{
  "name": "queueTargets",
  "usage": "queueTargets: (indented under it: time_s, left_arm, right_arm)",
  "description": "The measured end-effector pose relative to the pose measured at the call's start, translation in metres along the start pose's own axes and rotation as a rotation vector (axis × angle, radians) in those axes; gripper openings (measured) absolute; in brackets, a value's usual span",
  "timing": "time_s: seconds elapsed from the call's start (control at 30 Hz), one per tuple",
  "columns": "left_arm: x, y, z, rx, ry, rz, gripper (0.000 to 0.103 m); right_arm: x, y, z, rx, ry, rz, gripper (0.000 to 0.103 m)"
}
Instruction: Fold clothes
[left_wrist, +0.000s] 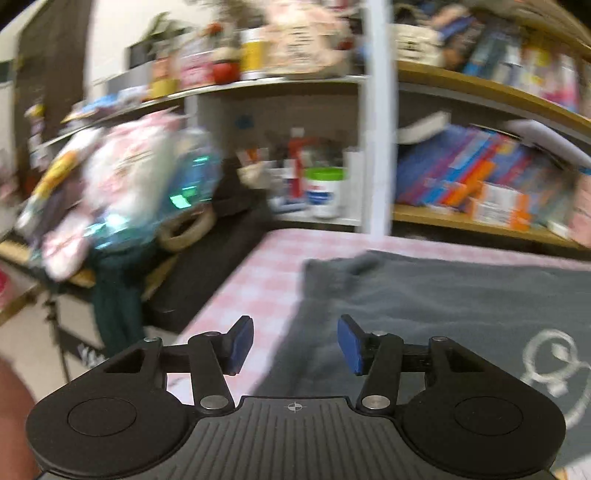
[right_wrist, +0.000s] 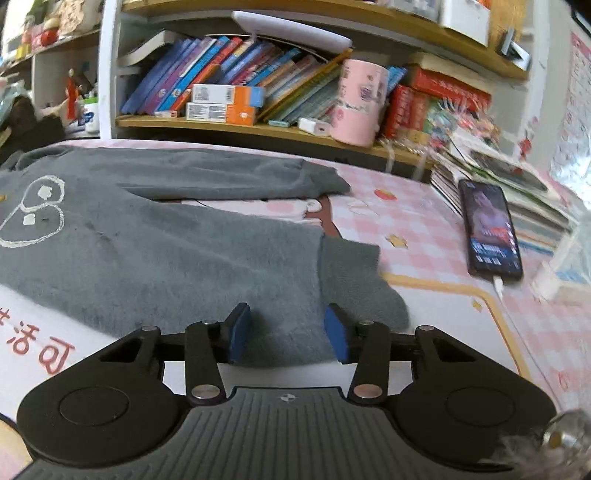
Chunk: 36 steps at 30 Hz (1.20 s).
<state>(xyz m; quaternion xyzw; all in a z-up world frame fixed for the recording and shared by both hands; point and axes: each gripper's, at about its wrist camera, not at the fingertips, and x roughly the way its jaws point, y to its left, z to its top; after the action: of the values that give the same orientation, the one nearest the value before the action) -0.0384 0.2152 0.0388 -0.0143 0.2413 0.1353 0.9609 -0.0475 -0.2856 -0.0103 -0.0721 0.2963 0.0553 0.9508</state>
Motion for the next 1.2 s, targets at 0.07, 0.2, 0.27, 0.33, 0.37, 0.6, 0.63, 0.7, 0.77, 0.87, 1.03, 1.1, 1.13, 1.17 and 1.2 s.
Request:
queueTargets:
  time_s: [0.07, 0.2, 0.27, 0.33, 0.37, 0.6, 0.63, 0.7, 0.77, 0.87, 1.03, 1.1, 1.13, 1.17, 1.2]
  left_arm:
    - [0.000, -0.010, -0.002, 0.039, 0.008, -0.044, 0.051]
    - [0.011, -0.022, -0.010, 0.059, 0.058, -0.076, 0.051]
    - [0.013, -0.023, -0.016, 0.054, 0.067, -0.092, 0.053]
    - [0.012, -0.023, -0.020, 0.051, 0.072, -0.101, 0.061]
    - [0.012, -0.023, -0.022, 0.051, 0.074, -0.099, 0.063]
    - [0.012, -0.023, -0.029, 0.063, 0.084, -0.108, 0.067]
    - [0.012, -0.023, -0.030, 0.066, 0.081, -0.112, 0.068]
    - [0.011, -0.024, -0.030, 0.074, 0.074, -0.115, 0.073]
    - [0.010, -0.026, -0.030, 0.084, 0.068, -0.110, 0.076]
    - [0.009, -0.027, -0.030, 0.089, 0.063, -0.111, 0.078]
    - [0.009, -0.029, -0.030, 0.092, 0.058, -0.110, 0.081]
    - [0.010, -0.030, -0.029, 0.093, 0.061, -0.111, 0.083]
    - [0.011, -0.030, -0.030, 0.093, 0.063, -0.109, 0.084]
    - [0.012, -0.030, -0.030, 0.094, 0.064, -0.108, 0.089]
    - [0.013, -0.031, -0.030, 0.094, 0.062, -0.107, 0.091]
  right_arm:
    - [-0.004, -0.010, -0.005, 0.049, 0.003, -0.002, 0.043]
    - [-0.005, -0.015, -0.008, 0.071, 0.002, 0.005, 0.044]
    - [-0.005, -0.013, -0.007, 0.064, -0.001, 0.001, 0.045]
    - [-0.004, -0.013, -0.008, 0.070, -0.006, 0.003, 0.046]
    - [-0.004, -0.013, -0.008, 0.071, -0.009, 0.003, 0.046]
    - [-0.011, -0.013, -0.009, 0.090, -0.028, -0.001, 0.047]
    - [-0.012, -0.013, -0.008, 0.091, -0.034, -0.001, 0.047]
    - [-0.016, -0.013, -0.008, 0.094, -0.044, -0.001, 0.047]
    - [-0.018, -0.012, -0.006, 0.093, -0.053, 0.002, 0.047]
    - [-0.022, -0.009, -0.005, 0.086, -0.065, 0.007, 0.048]
    - [-0.023, -0.007, -0.004, 0.083, -0.071, 0.020, 0.053]
    - [-0.022, -0.006, -0.004, 0.082, -0.070, 0.023, 0.055]
    - [-0.022, -0.006, -0.004, 0.080, -0.069, 0.023, 0.055]
    - [-0.021, -0.005, -0.003, 0.078, -0.067, 0.023, 0.055]
    - [-0.020, -0.005, -0.003, 0.077, -0.066, 0.023, 0.056]
